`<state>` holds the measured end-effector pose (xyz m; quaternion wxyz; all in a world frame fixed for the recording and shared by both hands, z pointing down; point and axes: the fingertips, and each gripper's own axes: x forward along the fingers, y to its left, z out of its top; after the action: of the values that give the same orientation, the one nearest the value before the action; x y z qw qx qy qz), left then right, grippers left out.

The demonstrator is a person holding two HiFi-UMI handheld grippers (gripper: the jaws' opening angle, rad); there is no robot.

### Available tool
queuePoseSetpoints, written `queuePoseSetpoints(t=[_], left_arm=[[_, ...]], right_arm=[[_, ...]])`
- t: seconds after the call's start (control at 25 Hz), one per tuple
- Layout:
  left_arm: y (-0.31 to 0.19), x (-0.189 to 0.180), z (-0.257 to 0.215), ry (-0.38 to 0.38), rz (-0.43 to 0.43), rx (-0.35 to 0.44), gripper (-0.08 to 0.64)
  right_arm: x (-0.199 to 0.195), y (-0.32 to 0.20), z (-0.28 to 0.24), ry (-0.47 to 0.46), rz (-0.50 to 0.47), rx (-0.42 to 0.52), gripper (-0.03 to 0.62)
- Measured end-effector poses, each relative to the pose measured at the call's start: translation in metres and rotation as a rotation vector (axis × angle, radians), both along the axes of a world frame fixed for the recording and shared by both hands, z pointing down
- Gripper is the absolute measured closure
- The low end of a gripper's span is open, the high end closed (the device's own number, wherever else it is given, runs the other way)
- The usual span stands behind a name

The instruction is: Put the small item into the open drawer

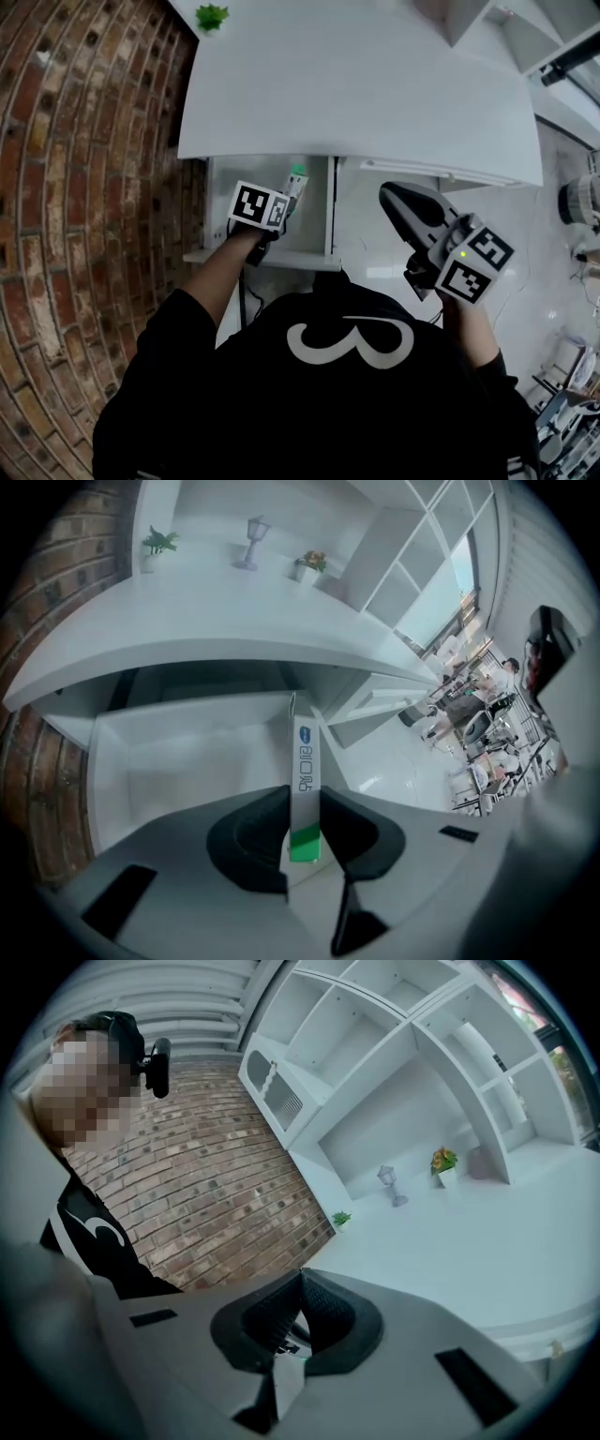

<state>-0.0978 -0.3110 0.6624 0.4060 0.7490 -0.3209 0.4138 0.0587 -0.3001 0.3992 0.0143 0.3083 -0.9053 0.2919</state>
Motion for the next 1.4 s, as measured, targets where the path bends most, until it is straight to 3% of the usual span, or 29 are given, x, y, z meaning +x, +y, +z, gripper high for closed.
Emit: queuePoseSetpoints(t=[0.2, 0.64, 0.96, 1.2, 1.4], left_arm=[[-0.012, -0.001, 0.024, -0.05, 0.003, -0.004, 0.465], [-0.016, 0.007, 0.072, -0.101, 0.025, -0.058, 0.463], [-0.023, 0.004, 0.085, -0.142, 0.029, -0.026, 0.463], [-0.026, 0.01, 0.085, -0.107, 0.021, -0.019, 0.452], [-0.025, 0.013, 0.081, -0.033, -0.021, -0.049, 0.346]], right_arm=[[0.005, -0.011, 0.001, -0.022, -0.002, -0.012, 0.582], [0.019, -0.02, 0.018, 0.046, 0.005, -0.04, 0.582], [0.017, -0.022, 0.021, 0.068, -0.005, -0.041, 0.583], [0.018, -0.023, 0.021, 0.072, 0.009, -0.045, 0.581], [0.011, -0.019, 0.02, 0.074, 0.02, -0.05, 0.582]])
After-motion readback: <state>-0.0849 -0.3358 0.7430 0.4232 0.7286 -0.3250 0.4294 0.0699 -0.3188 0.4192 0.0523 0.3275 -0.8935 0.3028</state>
